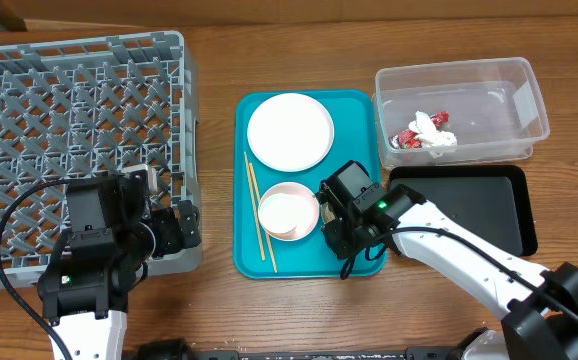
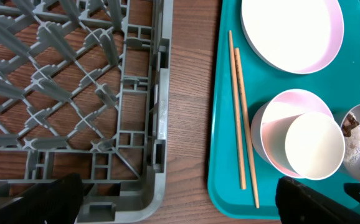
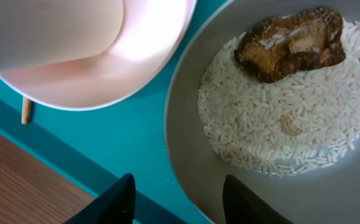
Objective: Sort waste into correct bins and load items into the dishwasher
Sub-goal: 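Move the right gripper to the steel rice bowl and grip its rim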
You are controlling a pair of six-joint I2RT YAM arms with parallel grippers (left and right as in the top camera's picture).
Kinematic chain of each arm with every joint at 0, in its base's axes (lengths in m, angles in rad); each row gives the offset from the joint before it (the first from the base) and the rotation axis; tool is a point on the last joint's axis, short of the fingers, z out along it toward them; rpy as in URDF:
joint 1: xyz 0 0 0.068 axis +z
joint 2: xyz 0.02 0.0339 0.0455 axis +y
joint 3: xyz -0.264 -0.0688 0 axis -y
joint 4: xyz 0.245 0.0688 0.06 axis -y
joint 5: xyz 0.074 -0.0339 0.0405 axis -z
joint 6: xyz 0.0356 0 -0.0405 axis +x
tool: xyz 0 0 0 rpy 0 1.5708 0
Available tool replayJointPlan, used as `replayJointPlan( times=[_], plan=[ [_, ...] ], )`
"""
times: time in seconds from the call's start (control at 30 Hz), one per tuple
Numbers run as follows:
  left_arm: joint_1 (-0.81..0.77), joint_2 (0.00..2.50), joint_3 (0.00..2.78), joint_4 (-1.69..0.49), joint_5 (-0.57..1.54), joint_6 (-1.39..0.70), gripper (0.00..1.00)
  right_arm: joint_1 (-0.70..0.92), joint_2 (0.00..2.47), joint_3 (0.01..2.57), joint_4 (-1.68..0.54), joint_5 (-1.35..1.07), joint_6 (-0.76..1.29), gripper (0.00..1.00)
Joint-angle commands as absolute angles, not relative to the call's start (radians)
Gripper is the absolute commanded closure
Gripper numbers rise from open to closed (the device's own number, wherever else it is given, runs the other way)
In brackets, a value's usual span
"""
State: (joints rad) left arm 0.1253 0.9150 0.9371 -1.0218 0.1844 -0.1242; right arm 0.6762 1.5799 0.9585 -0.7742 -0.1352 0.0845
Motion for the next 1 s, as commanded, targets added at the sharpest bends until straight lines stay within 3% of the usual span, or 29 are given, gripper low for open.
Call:
replayJointPlan(
  times=[0.0, 0.43, 0.63, 0.7, 0.97],
  plan=[
    [0.131, 0.916, 0.958, -1.021, 0.200, -0.108, 0.00, 0.682, 1.583, 0.954, -0.768, -0.151, 0.077, 0.58],
    [0.131, 0.916, 0.958, -1.024, 0.200, -0.108, 0.00, 0.682, 1.584, 0.884, -0.726, -0.150, 0.077, 0.60],
    [0.131, 0.916, 0.958, -1.025, 0.200, -0.108, 0.00, 0.682, 1.584, 0.884, -0.717, -0.147, 0.078, 0.73],
    [0.131, 0.916, 0.958, -1.025, 0.200, -0.108, 0.00, 0.682, 1.584, 0.884, -0.719, -0.147, 0.078, 0.83],
    [0.131, 0.916, 0.958, -1.024, 0.200, -0.108, 0.00, 0.682, 1.584, 0.891, -0.735, -0.147, 0.082, 0.96]
  ],
)
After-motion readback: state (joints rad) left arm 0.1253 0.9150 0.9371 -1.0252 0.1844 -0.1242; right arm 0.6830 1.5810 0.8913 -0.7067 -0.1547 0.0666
